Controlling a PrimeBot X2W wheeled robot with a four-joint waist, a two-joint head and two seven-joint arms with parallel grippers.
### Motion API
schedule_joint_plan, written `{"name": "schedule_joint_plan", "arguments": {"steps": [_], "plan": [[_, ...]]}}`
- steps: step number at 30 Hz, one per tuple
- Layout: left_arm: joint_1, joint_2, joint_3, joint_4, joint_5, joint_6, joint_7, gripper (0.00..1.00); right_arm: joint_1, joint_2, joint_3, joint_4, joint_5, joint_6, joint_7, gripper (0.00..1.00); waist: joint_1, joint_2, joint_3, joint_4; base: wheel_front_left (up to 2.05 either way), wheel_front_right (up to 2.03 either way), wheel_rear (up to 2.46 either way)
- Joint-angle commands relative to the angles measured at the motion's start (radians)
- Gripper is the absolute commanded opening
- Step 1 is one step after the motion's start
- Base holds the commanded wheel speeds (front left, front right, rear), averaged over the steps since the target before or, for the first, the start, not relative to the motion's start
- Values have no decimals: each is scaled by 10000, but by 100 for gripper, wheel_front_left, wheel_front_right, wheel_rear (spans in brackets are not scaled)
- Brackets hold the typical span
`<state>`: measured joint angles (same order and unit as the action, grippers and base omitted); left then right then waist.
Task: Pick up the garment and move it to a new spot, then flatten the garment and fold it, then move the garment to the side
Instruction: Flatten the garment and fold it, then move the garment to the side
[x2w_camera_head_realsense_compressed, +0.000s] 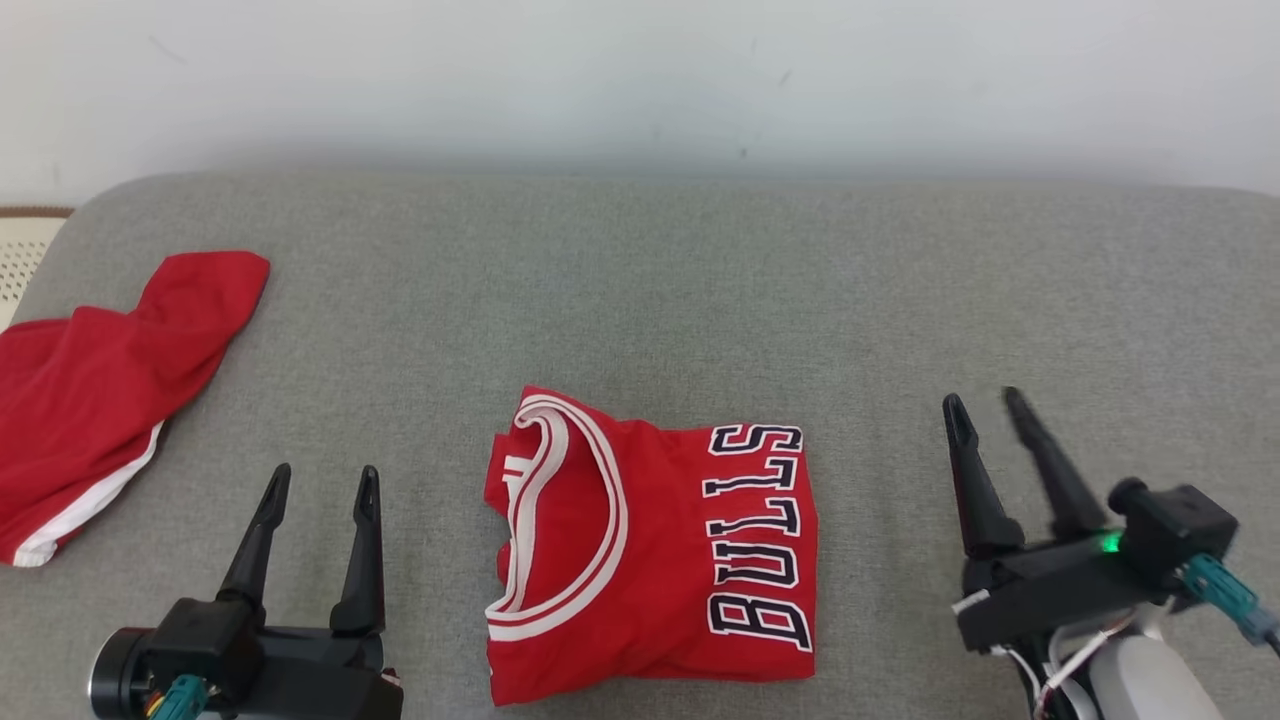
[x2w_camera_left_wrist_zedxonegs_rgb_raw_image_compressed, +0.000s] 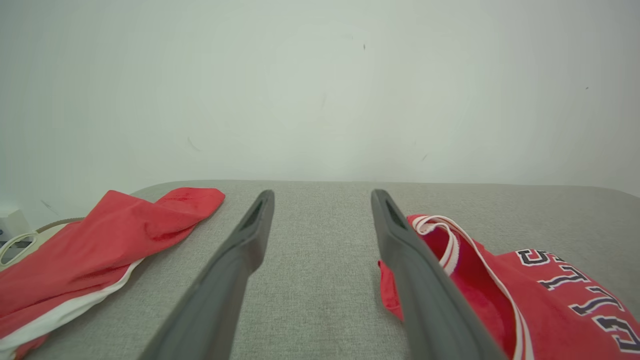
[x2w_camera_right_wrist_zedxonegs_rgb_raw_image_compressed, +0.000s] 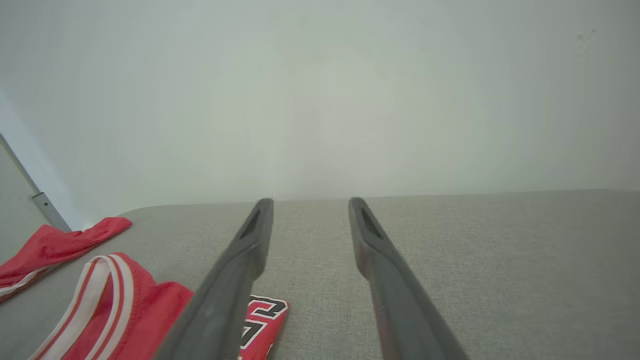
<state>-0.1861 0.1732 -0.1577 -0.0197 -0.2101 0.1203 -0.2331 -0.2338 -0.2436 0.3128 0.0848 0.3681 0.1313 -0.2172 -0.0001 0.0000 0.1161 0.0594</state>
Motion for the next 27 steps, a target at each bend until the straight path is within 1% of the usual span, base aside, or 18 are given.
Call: {"name": "schedule_joint_plan", "arguments": {"steps": [1,9,14,18,19,23,27], "plan": [[185,86,42,-52,-25,56,32,100,277,99,-309,-175,-234,-11,33,100,1,0,-157,-124,0,0,0],[485,186,-62,-223,22,145,294,100,1579,304,-1512,-1132,-1197,-11,718,100,1,0,-404,-216,0,0,0],[566,218,-117,-252,-20,186,385,100,2333,396,-2075,-1813,-1524,-11,1083,100,1,0,-477,-270,0,0,0],[639,255,-169,-301,-20,203,440,100,2749,420,-2236,-2271,-1604,-11,1361,100,1,0,-499,-311,0,0,0],[634,303,-178,-359,-30,213,479,100,2947,508,-2261,-2604,-1681,-11,1546,100,1,0,-481,-348,0,0,0],[536,329,-240,-402,-46,250,521,100,3038,553,-2260,-2801,-1707,-11,1671,100,1,0,-420,-307,0,0,0],[316,296,-319,-442,-50,237,479,100,2904,331,-1998,-2769,-1677,-11,1814,100,1,0,-225,-18,0,0,0]]}}
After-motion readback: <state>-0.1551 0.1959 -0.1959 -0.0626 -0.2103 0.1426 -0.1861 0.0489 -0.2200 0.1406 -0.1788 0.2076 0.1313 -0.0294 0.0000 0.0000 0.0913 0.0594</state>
